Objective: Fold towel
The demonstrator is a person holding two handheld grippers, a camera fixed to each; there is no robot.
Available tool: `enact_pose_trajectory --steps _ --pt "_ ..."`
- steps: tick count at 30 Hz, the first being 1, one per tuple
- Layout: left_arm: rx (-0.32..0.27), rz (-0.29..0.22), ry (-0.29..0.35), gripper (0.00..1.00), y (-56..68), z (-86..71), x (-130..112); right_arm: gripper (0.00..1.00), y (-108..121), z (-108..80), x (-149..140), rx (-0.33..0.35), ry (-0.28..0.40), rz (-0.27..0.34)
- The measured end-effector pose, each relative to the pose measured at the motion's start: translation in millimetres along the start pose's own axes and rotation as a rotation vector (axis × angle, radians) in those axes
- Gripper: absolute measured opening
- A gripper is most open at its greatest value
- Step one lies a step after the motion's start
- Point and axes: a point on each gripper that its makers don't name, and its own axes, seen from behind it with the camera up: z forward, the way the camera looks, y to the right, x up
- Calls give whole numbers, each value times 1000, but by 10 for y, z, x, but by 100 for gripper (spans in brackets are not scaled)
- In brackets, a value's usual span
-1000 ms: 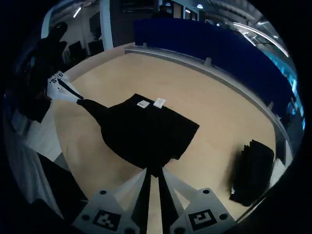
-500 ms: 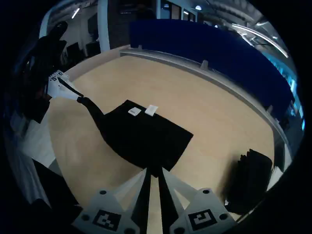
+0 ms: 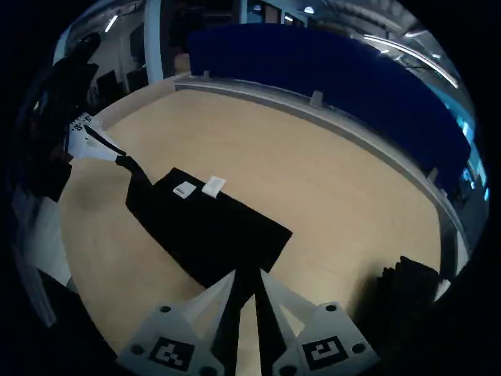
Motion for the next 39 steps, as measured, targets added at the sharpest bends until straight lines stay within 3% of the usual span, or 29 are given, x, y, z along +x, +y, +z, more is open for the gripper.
enact_pose_trajectory --steps 11,21,29,39 --pt "-13 25 -39 6 -111 403 -52 13 140 431 -97 -10 -43 41" --pt "0 -2 -32 6 -201 669 -85 13 229 729 -152 -31 -49 80" --pt "26 35 -39 10 -251 754 -138 17 255 806 -192 -59 -53 64" --pt "47 31 -20 17 -337 745 -58 26 286 860 -156 -93 -43 64"
